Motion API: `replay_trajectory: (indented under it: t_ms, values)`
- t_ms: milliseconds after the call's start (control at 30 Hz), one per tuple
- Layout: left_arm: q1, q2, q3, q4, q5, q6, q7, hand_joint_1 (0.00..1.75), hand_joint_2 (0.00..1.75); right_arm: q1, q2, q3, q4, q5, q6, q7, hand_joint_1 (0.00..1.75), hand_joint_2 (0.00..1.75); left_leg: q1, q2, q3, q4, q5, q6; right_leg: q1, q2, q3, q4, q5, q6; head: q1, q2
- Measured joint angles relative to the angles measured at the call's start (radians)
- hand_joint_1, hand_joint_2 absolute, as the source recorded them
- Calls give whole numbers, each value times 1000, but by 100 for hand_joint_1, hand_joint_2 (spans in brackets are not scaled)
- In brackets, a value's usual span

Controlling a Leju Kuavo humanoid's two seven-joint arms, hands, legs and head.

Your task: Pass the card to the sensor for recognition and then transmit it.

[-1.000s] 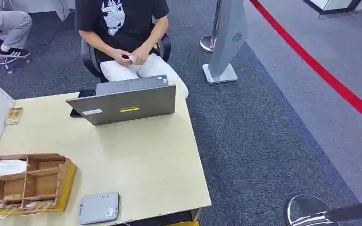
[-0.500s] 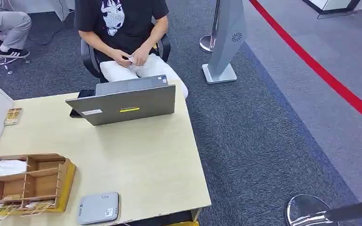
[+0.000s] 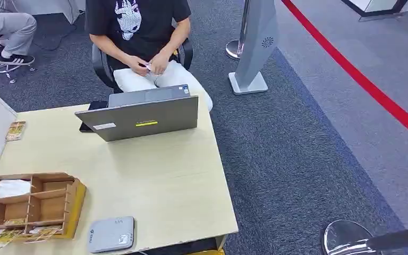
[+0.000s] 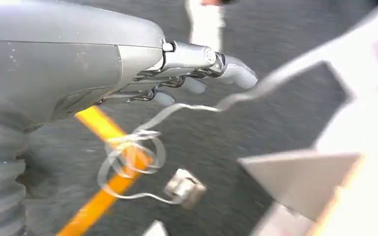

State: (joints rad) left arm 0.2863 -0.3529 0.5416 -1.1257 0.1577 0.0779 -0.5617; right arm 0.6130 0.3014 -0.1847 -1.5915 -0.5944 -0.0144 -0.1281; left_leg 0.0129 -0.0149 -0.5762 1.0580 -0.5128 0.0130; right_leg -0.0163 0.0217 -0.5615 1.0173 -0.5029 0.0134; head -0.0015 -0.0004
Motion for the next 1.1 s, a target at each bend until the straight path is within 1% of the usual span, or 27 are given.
replay_trajectory:
  t_ms: [67, 133, 200, 333, 367, 400, 433, 467, 500, 533, 567, 600, 633, 667, 700, 733, 767, 800, 833, 867, 933, 1000, 1067, 1100]
  values:
    - [-18, -1, 33, 10, -41, -43, -60, 0, 175, 1, 0, 8, -4, 8, -7, -8, 0, 175, 0, 0, 0, 0, 0, 0, 0, 0, 0, 0, 0, 0, 0, 0]
    - [-36, -2, 81, 15, -98, -102, -121, 0, 175, 0, 0, 12, -3, 8, -7, -20, 0, 175, 0, 0, 0, 0, 0, 0, 0, 0, 1, 0, 0, 0, 1, 0]
    - [-51, -3, 121, 15, -113, -123, -133, 0, 175, 0, 0, 16, -3, 8, -7, -23, 0, 175, 0, 0, 0, 0, 0, 0, 0, 0, 1, 0, 0, 0, 0, 0]
    - [-65, -4, 170, 13, -134, -154, -134, 0, 175, -5, 0, 16, 2, 8, 5, -29, 0, 175, 0, 0, 0, 0, 0, 0, 0, 0, 1, 0, 0, 0, 0, 0]
    - [-64, -4, 178, 5, -129, -160, -135, 0, 175, -7, 0, 16, 5, 8, 6, -31, 0, 175, 0, 0, 0, 0, 0, 0, 0, 0, 2, 0, 0, 0, 0, 0]
    - [-49, -3, 179, -14, -100, -158, -134, 0, 175, -9, 0, 16, 6, 19, 4, -29, 0, 175, 0, 1, 0, 0, 0, 0, 0, 0, 2, 1, 0, 0, 0, 0]
    - [-11, 0, 167, -120, -34, -122, -77, 0, 175, -8, 0, 12, 3, 37, 2, -9, 0, 175, 2, 3, 1, 0, -1, -1, 2, 4, 1, 1, 0, 0, 0, 0]
    - [36, -7, 151, -226, 9, -84, -2, 0, 175, -5, 0, 5, -3, 44, 3, 6, 0, 175, 5, 5, 1, 1, -2, -3, 4, 6, -1, 0, 1, -1, 0, 0]
    - [70, -7, 134, -399, 58, -38, 147, 0, 175, 0, 0, -5, -12, 50, 6, 24, 0, 175, 5, 4, 1, 1, -2, -3, 4, 5, -2, -1, 1, -2, 2, 0]
    - [85, -4, 134, -522, 69, -34, 255, 0, 175, 4, 0, -14, -18, 49, 7, 35, 0, 175, 5, 1, -1, 1, -1, -1, 3, 2, -1, -1, 0, -1, 1, 0]
    - [94, 0, 134, -629, 75, -47, 324, 0, 175, 4, 0, -20, -21, 50, 10, 43, 0, 175, 4, -4, -1, 1, -1, -1, 3, -2, 0, -1, -1, 0, 1, 0]
    - [98, 3, 136, -716, 80, -64, 325, 0, 175, 3, 0, -22, -23, 50, 17, 45, 0, 175, 4, -5, -1, 1, -1, -1, 3, -3, 1, 0, -1, 0, 3, 0]
    - [102, 5, 138, -775, 81, -89, 278, 0, 175, 2, 0, -22, -23, 56, 21, 43, 0, 175, 3, -4, -1, 1, -1, -1, 3, -3, 1, 0, -1, 0, 1, 0]
    - [100, 4, 142, -816, 83, -123, 195, 0, 175, 2, 0, -23, -23, 68, 23, 40, 0, 175, 4, -4, -1, 1, -1, -1, 3, -3, 1, 0, -1, 0, 1, 0]
    - [94, 4, 147, -846, 83, -158, 95, 0, 175, 1, 0, -23, -22, 82, 27, 34, 0, 175, 4, -4, -1, 1, -1, -1, 3, -3, 1, 0, -1, -1, 2, 0]
    - [91, 3, 153, -878, 74, -167, -5, 0, 175, 0, 0, -24, -19, 99, 28, 29, 0, 175, 4, -3, -1, 1, -1, -2, 3, -2, 1, 0, 0, -1, 2, 0]
    - [99, 2, 150, -931, 51, -134, -58, 0, 175, -3, 0, -26, -18, 117, 28, 26, 0, 175, 5, -1, 0, 1, -1, -2, 4, -1, 0, 0, 0, -1, 2, 0]
    - [113, 1, 133, -1013, 11, -72, -60, 0, 175, -5, 0, -27, -15, 136, 27, 26, 0, 175, 5, 0, 1, 1, -1, -2, 4, 0, 0, 0, 0, -1, 0, 0]
    - [124, 0, 108, -1086, -35, -27, -37, 0, 175, -8, 0, -30, -13, 148, 26, 27, 0, 175, 5, 0, 1, 1, 0, -2, 3, 0, 0, 0, 0, -1, 0, 0]
    - [128, 0, 71, -1161, -99, -12, -9, 0, 175, -13, 0, -34, -10, 160, 26, 30, 0, 175, 4, -2, 1, 1, 0, -1, 2, -1, 0, 0, 0, 0, 1, 0]
    - [129, 0, 2, -1265, -221, -35, 18, 0, 175, -23, 0, -36, -5, 177, 28, 34, 0, 175, 2, -2, 1, 1, 0, -1, 2, -1, 1, -1, 0, 0, 2, 0]
    - [107, -1, -49, -1336, -349, -91, 75, 0, 175, -27, 0, -40, 0, 193, 35, 42, 0, 175, 2, -1, 1, 1, 0, -1, 1, 0, 0, 0, 0, 0, 1, 0]
    - [73, 0, -88, -1379, -426, -118, 124, 0, 175, -31, 0, -45, 6, 198, 40, 44, 0, 175, 2, -1, 1, 1, 0, -1, 2, -1, 1, 0, 1, 0, 2, 0]
    - [65, 0, -104, -1396, -435, -121, 131, 0, 175, -33, 0, -48, 8, 199, 42, 44, 0, 175, 2, -1, 1, 1, 0, -1, 1, 0, 1, 0, 2, -1, 1, 0]
